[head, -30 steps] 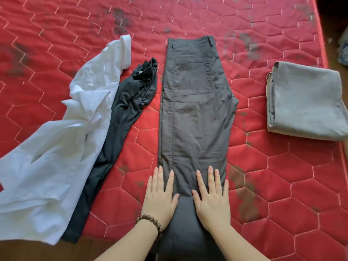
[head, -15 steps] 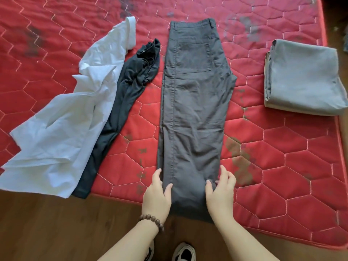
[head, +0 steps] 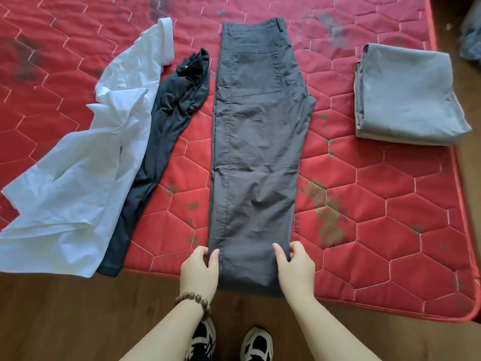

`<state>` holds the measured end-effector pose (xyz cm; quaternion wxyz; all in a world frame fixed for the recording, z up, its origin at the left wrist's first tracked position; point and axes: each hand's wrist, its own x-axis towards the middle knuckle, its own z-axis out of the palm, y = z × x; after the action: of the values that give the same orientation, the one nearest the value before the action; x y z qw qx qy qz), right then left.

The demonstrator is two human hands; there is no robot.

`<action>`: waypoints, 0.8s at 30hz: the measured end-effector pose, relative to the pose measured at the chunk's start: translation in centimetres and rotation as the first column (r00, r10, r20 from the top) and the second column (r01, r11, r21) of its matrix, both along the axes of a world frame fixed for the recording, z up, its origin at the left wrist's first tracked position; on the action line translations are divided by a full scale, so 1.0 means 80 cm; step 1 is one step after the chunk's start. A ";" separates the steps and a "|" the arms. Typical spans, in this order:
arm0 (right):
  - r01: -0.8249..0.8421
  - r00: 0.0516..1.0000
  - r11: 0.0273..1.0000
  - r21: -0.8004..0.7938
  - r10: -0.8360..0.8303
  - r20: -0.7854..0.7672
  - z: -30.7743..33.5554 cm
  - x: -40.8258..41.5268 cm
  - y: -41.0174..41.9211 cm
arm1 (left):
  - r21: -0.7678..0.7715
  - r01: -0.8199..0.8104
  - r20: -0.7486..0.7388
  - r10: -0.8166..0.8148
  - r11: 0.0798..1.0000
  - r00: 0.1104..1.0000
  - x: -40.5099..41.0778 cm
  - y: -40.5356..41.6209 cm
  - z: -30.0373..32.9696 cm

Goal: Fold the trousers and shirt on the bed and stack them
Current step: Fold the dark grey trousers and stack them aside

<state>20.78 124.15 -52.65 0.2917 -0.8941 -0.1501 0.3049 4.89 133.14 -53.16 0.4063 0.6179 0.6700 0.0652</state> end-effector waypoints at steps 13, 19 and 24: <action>0.089 0.898 0.946 0.311 0.059 -0.437 0.109 0.042 -0.008 | -0.265 0.233 0.524 -0.063 0.936 0.849 -0.004 0.044 0.120; 0.101 0.927 0.860 0.500 0.100 -0.361 0.157 0.119 0.112 | -0.060 0.221 0.643 -0.132 0.973 0.755 0.062 0.150 0.174; -0.131 0.939 0.909 0.396 0.242 -0.244 0.136 0.161 0.171 | 0.039 0.302 0.449 -0.287 0.953 0.846 0.097 0.207 0.140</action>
<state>33.66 137.80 -41.77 0.4444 -0.7492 -0.2470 0.4244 12.66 149.73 -41.98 0.5654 0.6744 0.4561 0.1323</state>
